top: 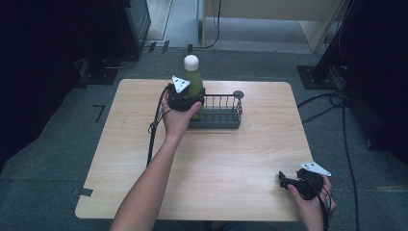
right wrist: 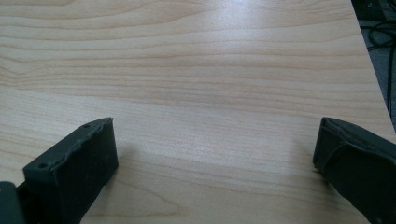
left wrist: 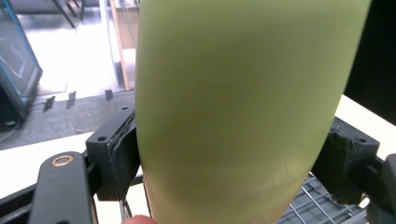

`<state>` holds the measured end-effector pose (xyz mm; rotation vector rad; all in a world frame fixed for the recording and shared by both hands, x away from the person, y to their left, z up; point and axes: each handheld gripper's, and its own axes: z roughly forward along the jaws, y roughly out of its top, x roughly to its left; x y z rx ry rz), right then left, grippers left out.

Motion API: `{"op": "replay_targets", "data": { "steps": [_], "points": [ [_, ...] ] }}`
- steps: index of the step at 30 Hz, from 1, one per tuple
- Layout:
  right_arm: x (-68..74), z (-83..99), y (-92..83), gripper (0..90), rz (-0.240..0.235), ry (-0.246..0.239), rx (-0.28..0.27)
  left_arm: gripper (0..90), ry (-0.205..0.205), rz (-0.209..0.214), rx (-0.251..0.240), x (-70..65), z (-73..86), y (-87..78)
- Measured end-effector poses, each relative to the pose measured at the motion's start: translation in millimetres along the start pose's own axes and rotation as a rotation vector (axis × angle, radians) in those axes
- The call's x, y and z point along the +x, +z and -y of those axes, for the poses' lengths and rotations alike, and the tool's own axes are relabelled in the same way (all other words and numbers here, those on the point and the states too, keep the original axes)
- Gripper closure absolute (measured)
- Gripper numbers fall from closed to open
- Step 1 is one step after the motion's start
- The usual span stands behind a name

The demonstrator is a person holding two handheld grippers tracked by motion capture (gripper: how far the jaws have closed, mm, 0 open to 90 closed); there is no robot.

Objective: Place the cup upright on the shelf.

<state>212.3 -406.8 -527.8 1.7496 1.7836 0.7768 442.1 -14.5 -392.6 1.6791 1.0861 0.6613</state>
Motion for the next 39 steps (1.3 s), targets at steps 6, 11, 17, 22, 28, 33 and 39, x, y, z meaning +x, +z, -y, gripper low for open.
{"op": "replay_targets", "data": {
  "steps": [6, 11, 17, 22, 28, 33, 39],
  "points": [
    [0.0, 0.0, 0.0, 0.0, 0.000, 0.000, 0.000, 15.1, -0.003, 0.024, 0.027, 0.1, -1.4, 3.3],
    [0.0, 0.0, -0.1, 0.0, 0.000, 0.000, 0.001, 12.9, -0.018, 0.018, 0.024, 0.9, -2.7, 2.3],
    [0.0, 0.0, 0.0, 0.0, -0.001, -0.001, 0.000, 10.3, -0.026, 0.018, 0.059, 2.0, 0.0, 2.6],
    [0.0, 0.0, 0.0, 0.0, -0.001, 0.000, 0.000, 9.5, -0.026, 0.018, 0.061, 1.9, 1.1, 1.6],
    [0.0, 0.0, 0.0, 0.0, -0.001, 0.000, 0.000, 9.5, -0.028, 0.021, 0.044, 1.9, 4.3, -3.4],
    [0.0, 0.0, 0.0, 0.0, -0.001, 0.000, 0.000, 6.5, -0.020, 0.027, 0.039, 2.0, 6.1, -5.9],
    [0.0, 0.0, 0.0, 0.0, 0.000, 0.000, 0.000, 2.0, -0.034, 0.039, 0.025, 3.9, 3.1, -13.9]
  ]
}}
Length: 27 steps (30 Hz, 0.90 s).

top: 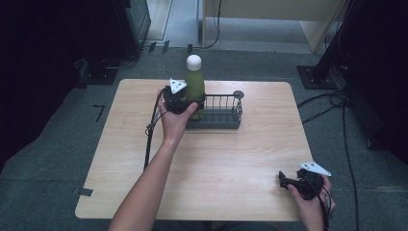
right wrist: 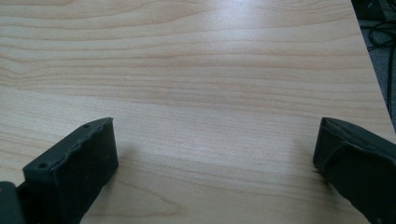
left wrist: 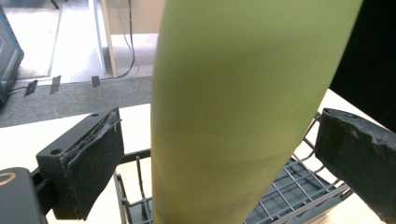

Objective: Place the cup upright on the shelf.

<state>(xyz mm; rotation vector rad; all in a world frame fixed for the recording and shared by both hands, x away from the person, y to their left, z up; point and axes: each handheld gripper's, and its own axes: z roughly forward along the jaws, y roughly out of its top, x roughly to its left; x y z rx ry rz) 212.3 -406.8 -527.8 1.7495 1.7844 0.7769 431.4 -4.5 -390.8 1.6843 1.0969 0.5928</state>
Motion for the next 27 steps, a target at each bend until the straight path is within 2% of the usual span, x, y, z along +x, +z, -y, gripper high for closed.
{"op": "replay_targets", "data": {
  "steps": [3, 7, 11, 15, 21, 22, 23, 27],
  "points": [
    [0.0, 0.0, 0.0, 0.0, 0.000, 0.000, 0.000, 0.0, -0.001, 0.025, -0.018, 1.0, -3.2, -9.7],
    [0.0, 0.0, 0.0, 0.0, 0.000, 0.000, 0.000, 0.0, 0.001, 0.035, -0.033, 3.2, -2.1, -21.8],
    [0.0, 0.0, 0.0, 0.0, 0.000, 0.000, 0.000, 0.0, 0.022, 0.014, -0.037, 5.4, 2.5, -34.6],
    [0.0, 0.0, 0.0, 0.0, 0.000, 0.000, 0.000, 0.0, 0.018, 0.013, -0.038, 8.7, 6.6, -44.0],
    [0.0, 0.0, 0.0, 0.0, 0.000, 0.000, 0.000, 0.0, 0.013, -0.002, -0.030, 17.0, 20.6, -63.5],
    [0.0, 0.0, 0.0, 0.0, 0.000, 0.000, 0.000, 0.0, 0.024, -0.026, -0.018, 19.9, 27.4, -69.9],
    [0.0, 0.0, 0.0, 0.0, 0.000, 0.000, 0.000, 0.0, 0.024, -0.026, -0.018, 19.9, 27.4, -69.9],
    [0.2, 0.0, 0.0, 0.0, 0.000, 0.002, -0.001, 0.0, 0.030, -0.053, 0.006, 29.4, 47.0, -84.7]
  ]
}}
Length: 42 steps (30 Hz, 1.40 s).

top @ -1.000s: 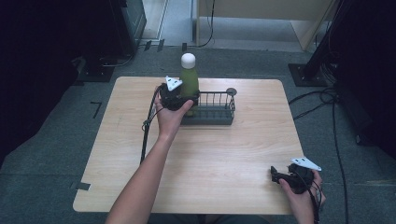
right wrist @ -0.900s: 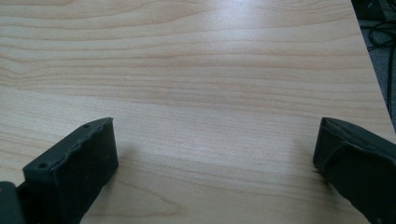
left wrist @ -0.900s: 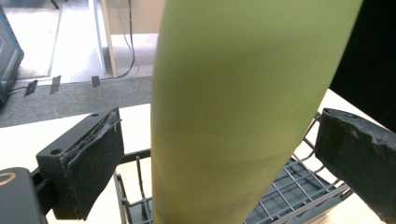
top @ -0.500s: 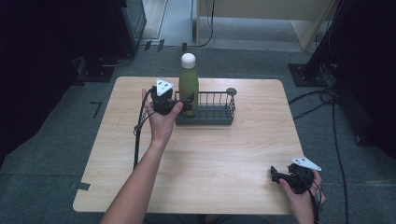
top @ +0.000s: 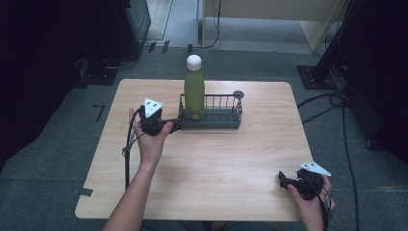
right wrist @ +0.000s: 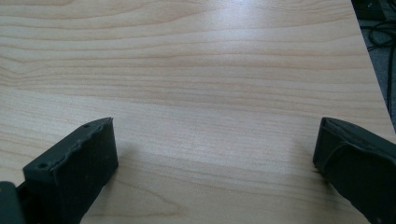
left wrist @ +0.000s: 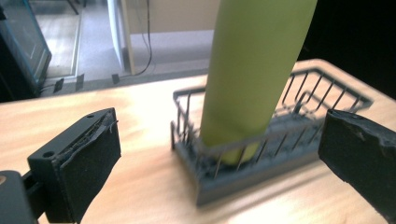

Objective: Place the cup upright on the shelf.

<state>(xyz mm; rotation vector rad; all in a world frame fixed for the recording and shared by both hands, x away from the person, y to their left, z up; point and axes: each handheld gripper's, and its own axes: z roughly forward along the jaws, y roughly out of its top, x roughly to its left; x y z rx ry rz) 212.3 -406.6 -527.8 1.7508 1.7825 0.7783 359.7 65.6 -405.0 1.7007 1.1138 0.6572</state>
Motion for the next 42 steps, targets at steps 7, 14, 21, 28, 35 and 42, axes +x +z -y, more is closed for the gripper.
{"op": "replay_targets", "data": {
  "steps": [7, 14, 21, 28, 35, 42],
  "points": [
    [-0.1, 0.0, -0.1, 0.0, 0.000, -0.001, 0.001, 0.0, -0.012, -0.020, 0.018, 10.9, 23.6, -18.1],
    [-0.1, 0.0, -0.1, 0.0, 0.000, -0.001, 0.001, 0.0, -0.024, -0.045, 0.050, 20.1, 48.0, -28.9],
    [-0.1, 0.0, 0.0, 0.0, 0.000, -0.002, 0.001, 0.0, -0.050, -0.071, 0.090, 35.5, 77.8, -44.7],
    [-0.1, 0.0, -0.1, 0.0, 0.000, -0.002, 0.001, 0.0, -0.078, -0.106, 0.161, 49.4, 107.7, -54.5],
    [-0.2, 0.1, 0.0, 0.0, 0.000, -0.003, 0.001, 0.0, -0.095, -0.134, 0.221, 64.0, 136.3, -74.9],
    [-0.2, 0.1, -0.1, 0.0, 0.000, -0.003, 0.001, 0.0, -0.083, -0.181, 0.278, 76.1, 151.5, -90.3]
  ]
}}
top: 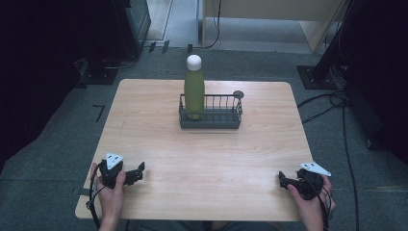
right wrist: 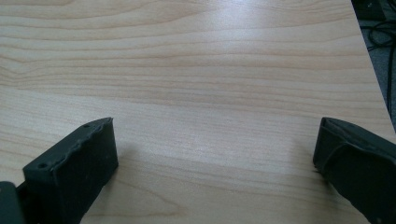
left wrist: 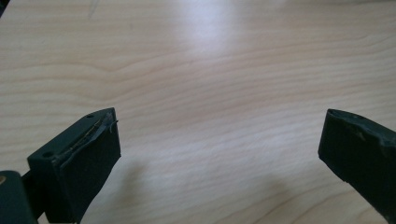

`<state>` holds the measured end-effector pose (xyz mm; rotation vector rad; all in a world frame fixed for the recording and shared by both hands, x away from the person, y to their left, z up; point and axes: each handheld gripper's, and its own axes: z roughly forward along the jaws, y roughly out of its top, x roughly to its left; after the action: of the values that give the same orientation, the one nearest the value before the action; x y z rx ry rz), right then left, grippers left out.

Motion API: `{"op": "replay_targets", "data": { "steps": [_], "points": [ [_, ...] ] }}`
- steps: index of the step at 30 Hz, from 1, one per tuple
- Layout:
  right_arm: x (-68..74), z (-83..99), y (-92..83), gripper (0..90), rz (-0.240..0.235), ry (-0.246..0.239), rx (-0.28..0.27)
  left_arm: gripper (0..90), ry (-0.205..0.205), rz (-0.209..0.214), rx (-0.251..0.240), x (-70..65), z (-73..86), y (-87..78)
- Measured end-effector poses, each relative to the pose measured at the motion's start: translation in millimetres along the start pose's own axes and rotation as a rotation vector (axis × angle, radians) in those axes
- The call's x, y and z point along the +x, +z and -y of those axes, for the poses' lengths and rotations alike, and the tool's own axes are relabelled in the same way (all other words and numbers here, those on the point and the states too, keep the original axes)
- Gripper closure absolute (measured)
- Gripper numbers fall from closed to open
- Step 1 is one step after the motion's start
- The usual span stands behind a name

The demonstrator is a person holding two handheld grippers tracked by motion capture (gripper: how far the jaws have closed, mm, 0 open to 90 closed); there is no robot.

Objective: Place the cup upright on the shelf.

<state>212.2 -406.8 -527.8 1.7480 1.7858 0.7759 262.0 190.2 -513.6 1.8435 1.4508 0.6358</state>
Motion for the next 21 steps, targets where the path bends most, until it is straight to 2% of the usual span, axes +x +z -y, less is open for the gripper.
{"op": "replay_targets", "data": {
  "steps": [2, 3, 5, 10, 11, 12, 14, 16, 17, 21],
  "points": [
    [0.0, 0.0, 0.0, 0.0, 0.000, 0.000, 0.000, 0.0, -0.001, 0.002, 0.009, 2.1, 1.7, -0.9],
    [0.1, 0.0, 0.0, 0.0, 0.000, 0.001, 0.000, 0.0, 0.005, 0.019, 0.020, 4.7, 4.3, -2.4],
    [0.1, 0.0, 0.0, 0.0, 0.000, 0.001, 0.000, 0.0, 0.032, 0.001, 0.038, 5.4, 5.4, -3.3],
    [0.1, 0.0, 0.0, 0.0, 0.000, 0.001, 0.000, 0.0, 0.048, -0.006, 0.066, 10.8, 7.3, -4.3],
    [0.1, 0.0, 0.0, 0.0, 0.000, 0.001, 0.000, 0.0, 0.055, -0.009, 0.077, 12.2, 7.9, -4.8],
    [0.1, 0.1, 0.0, 0.0, 0.000, 0.001, 0.000, 0.0, 0.071, 0.007, 0.105, 15.2, 9.1, -5.0],
    [0.1, 0.1, 0.0, 0.0, 0.000, 0.001, 0.000, 0.0, 0.086, 0.006, 0.121, 17.1, 10.2, -5.5],
    [0.1, 0.1, 0.0, 0.0, 0.000, 0.001, 0.000, 0.0, 0.085, 0.006, 0.124, 18.9, 10.4, -5.9],
    [0.1, 0.0, -0.1, 0.0, 0.000, 0.000, 0.001, 0.0, 0.068, -0.011, 0.122, 21.8, 10.2, -5.8],
    [0.1, 0.0, -0.1, 0.0, 0.000, 0.000, 0.001, 0.0, 0.067, -0.009, 0.121, 23.6, 9.3, -4.8]
  ]
}}
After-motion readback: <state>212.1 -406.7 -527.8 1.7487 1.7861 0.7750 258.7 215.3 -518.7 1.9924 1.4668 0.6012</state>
